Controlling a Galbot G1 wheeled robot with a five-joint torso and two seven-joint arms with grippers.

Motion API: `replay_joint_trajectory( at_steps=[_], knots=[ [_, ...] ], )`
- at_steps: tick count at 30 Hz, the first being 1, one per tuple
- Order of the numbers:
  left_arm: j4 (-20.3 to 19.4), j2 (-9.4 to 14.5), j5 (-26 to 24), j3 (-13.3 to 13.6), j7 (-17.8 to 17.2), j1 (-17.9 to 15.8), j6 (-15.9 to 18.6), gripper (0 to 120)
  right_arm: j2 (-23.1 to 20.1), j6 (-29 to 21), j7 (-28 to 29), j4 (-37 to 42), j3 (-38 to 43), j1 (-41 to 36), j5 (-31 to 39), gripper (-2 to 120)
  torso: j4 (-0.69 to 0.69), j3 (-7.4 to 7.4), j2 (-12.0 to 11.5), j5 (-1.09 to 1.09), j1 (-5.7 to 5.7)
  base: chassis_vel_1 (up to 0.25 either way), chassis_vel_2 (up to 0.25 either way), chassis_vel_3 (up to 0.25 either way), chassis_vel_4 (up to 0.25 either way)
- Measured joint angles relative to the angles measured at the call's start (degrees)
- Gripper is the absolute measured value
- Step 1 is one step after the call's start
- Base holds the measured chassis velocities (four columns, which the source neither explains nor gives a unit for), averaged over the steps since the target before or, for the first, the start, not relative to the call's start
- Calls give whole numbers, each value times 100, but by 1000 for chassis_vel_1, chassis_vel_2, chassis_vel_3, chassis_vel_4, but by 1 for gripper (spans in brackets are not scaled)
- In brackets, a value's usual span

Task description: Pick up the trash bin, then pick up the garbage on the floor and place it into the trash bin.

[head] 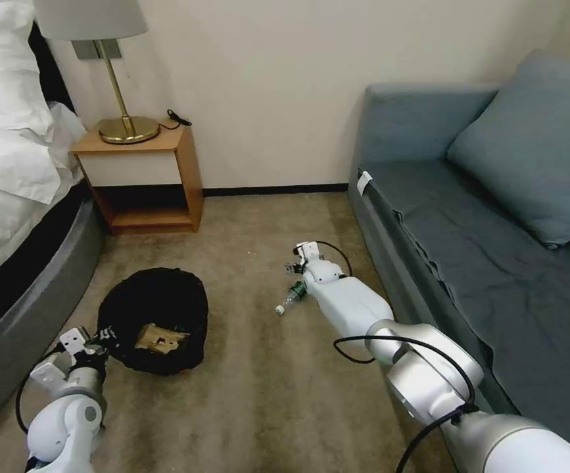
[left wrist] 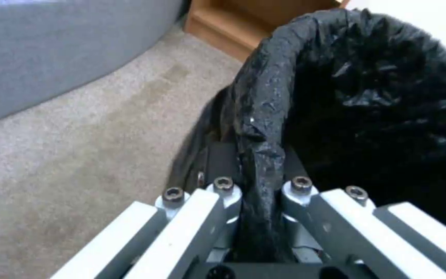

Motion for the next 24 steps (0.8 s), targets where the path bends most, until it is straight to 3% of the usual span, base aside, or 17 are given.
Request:
replay_joint_trajectory(
  at_steps=[9,13,24],
  knots=[
    [18,-40,-9,-25,65,52,-36,4,-13,-67,-146,154,-199,-178,322,100,0,0,0,-1,0,0,0,0,0],
    [0,-92,2,-17,91,81,-39,4,-18,-236,-100,305,-248,-300,873,100,1,0,0,-1,0,0,0,0,0],
    [-220,-152,19,-27,133,208,-39,4,-23,-65,-299,347,-256,-517,838,100,0,0,0,-2,0,0,0,0,0]
  ],
)
